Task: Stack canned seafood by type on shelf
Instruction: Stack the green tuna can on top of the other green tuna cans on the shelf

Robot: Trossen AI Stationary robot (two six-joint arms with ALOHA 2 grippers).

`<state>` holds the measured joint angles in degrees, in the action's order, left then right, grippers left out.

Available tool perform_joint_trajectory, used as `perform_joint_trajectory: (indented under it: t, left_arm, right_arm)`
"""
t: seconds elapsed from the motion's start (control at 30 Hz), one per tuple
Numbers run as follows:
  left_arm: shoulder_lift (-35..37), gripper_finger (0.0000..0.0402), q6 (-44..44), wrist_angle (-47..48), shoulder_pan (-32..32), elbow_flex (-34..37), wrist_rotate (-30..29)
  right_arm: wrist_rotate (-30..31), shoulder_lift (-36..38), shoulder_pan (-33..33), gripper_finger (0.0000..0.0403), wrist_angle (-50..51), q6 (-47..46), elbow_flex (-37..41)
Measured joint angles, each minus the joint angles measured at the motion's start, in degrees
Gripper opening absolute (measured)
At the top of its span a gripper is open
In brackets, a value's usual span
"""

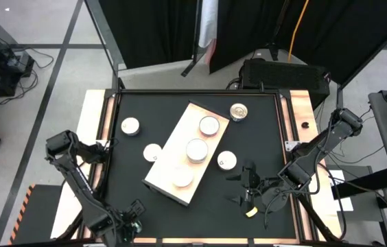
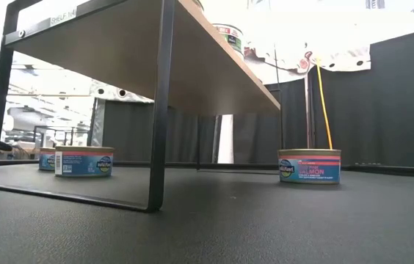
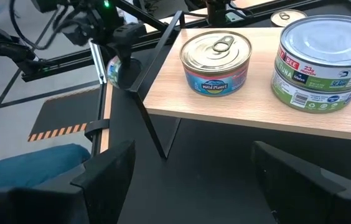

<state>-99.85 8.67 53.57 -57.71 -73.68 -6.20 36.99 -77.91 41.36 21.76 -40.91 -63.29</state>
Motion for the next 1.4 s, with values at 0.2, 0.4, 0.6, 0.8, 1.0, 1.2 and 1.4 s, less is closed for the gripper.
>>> perform_joint_trajectory:
  t: [0.2, 0.4, 0.6, 0.8, 1.0, 1.2, 1.4]
  left_arm:
    - [3.3, 0.0156, 2.9, 0.1, 0.0, -4.6, -7.1]
    - [7.8, 0.0158, 2.8, -2.4, 1.3, -11.3, -20.9]
    - [12.8, 0.0159, -0.8, -11.0, 5.3, -15.1, -29.7]
    - [17.8, 0.0160, -6.3, -20.1, 13.0, -16.0, -34.0]
    - [22.1, 0.0160, -0.9, -25.7, 25.0, -16.0, -32.7]
    - [23.8, 0.0161, 6.9, -25.6, 40.0, -16.0, -16.8]
    - [21.8, 0.0161, 18.9, -27.2, 50.4, -16.0, 2.3]
  right_arm:
    - [0.0, 0.0, 0.0, 0.0313, 0.0, 0.0, 0.0]
    - [0.0, 0.0, 0.0, 0.0313, -0.3, 0.0, 0.0]
    - [0.1, 0.0, 0.0, 0.0313, -0.5, 0.0, 0.0]
    - [0.2, 0.0, 0.0, 0.0313, -0.5, 0.3, 0.0]
    - [0.2, 0.0, 0.0, 0.0313, -0.5, -1.5, 0.0]
    - [0.2, 0.0, 0.0, 0.0313, -1.0, -1.9, 0.0]
    - [0.3, 0.0, 0.5, 0.0313, -2.3, -1.9, 0.0]
